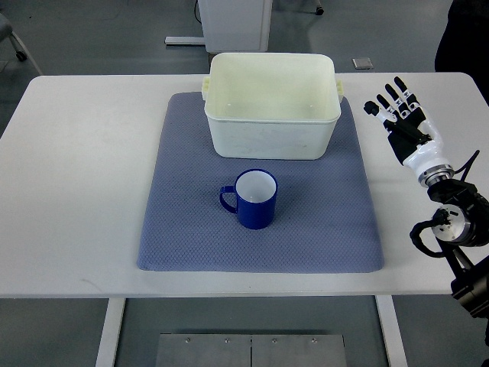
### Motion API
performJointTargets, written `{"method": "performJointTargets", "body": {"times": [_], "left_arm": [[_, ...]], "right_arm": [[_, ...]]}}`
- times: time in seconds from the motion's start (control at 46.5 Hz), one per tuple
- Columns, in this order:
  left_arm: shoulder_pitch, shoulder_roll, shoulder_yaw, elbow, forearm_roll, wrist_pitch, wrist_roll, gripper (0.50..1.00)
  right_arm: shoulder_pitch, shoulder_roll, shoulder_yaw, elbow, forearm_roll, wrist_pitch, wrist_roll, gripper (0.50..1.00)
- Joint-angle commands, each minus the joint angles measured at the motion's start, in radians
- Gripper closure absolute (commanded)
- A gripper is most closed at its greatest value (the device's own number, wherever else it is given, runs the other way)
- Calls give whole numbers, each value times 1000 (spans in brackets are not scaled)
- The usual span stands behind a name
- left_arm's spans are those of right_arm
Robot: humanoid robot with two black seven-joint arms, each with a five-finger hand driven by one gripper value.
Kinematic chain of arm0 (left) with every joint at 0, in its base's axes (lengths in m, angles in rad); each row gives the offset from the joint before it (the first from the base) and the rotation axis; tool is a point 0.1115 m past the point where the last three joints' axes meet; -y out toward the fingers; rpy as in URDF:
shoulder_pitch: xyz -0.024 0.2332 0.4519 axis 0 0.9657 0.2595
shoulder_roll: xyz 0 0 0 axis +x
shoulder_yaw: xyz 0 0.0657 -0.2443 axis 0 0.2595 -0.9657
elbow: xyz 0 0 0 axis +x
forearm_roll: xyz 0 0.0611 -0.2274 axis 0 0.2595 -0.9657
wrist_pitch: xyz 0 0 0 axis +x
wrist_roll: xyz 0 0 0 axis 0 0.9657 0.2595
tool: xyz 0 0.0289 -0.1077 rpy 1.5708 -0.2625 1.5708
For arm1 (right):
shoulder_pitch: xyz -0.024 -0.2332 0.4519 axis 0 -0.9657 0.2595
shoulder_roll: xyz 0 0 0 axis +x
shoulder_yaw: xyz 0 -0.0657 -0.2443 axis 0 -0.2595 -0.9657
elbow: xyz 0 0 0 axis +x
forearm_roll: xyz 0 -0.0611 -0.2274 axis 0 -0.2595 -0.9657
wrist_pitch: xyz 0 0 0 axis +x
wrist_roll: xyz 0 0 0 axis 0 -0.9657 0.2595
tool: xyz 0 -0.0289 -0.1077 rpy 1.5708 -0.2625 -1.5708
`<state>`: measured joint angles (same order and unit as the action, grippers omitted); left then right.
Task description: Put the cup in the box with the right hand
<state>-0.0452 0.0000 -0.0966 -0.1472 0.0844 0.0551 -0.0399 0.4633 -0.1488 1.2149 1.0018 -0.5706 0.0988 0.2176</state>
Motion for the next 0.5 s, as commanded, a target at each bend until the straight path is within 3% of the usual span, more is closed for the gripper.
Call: {"method": "performJointTargets", "body": {"times": [0.0, 0.474], "left_arm": [[-2, 0, 0, 0, 1, 0, 0, 500], [4, 0, -3, 1, 0, 0, -2, 500]], "right_arm": [[-2, 1, 0, 0, 0, -1, 2, 500], [0, 1, -21, 0, 0, 1, 9, 500]]}}
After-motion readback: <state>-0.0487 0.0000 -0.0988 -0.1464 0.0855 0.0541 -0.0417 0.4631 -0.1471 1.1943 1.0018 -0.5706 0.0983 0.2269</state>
